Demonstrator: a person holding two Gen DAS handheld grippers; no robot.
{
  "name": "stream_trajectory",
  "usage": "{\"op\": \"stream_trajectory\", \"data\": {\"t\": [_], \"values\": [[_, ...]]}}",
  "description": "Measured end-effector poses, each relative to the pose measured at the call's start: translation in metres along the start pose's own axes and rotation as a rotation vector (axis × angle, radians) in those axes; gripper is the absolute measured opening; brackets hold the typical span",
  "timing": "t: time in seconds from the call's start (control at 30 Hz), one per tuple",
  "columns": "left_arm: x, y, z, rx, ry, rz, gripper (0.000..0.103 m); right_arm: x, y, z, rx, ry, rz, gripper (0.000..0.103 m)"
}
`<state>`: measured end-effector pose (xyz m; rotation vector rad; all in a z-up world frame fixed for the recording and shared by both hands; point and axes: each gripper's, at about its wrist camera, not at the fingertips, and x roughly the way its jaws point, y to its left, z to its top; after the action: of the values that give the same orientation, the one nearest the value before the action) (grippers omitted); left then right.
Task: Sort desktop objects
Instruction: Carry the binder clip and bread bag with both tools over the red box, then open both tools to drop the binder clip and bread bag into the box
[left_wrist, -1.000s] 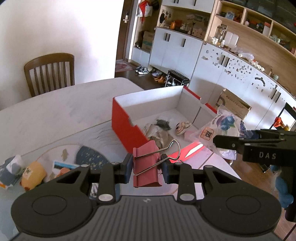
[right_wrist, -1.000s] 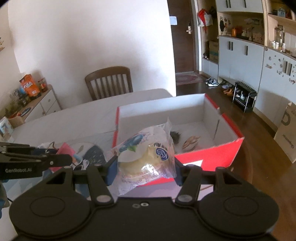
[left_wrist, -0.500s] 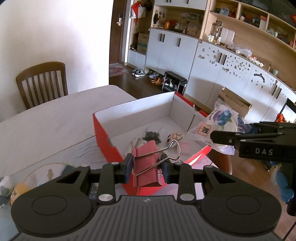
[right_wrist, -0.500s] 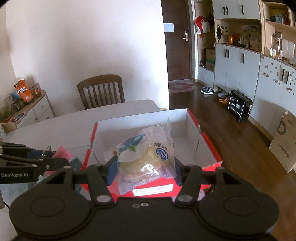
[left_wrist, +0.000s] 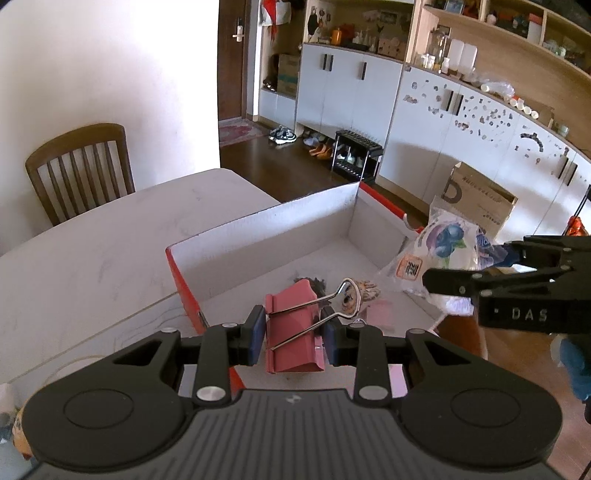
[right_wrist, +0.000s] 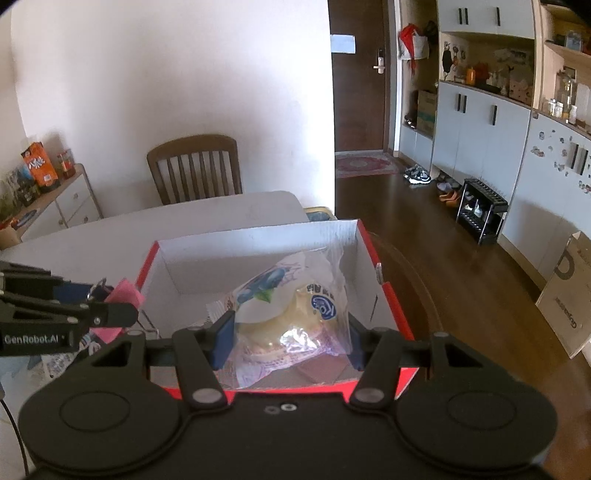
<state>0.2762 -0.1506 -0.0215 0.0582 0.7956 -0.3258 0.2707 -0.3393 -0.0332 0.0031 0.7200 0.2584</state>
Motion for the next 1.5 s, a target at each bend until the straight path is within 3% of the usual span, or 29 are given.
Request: {"op": "stream_trajectory", "data": {"t": [0.57,1.0,1.5], "values": [[0.071,0.003,0.029,0.067,0.049,0.06,0.031,0.058,-0.009,0.001,-0.012,0.149,0.031,0.058],[0.123,0.005,0.035,0.162,0.166,0.108,0.031,0.098,-0.002,-0.001,-0.051,0.324,0.072,0.058],[0.155,0.005,0.03,0.181,0.264,0.078,0.031,0.125,-0.002,-0.004,-0.047,0.434,0.107,0.059]]}}
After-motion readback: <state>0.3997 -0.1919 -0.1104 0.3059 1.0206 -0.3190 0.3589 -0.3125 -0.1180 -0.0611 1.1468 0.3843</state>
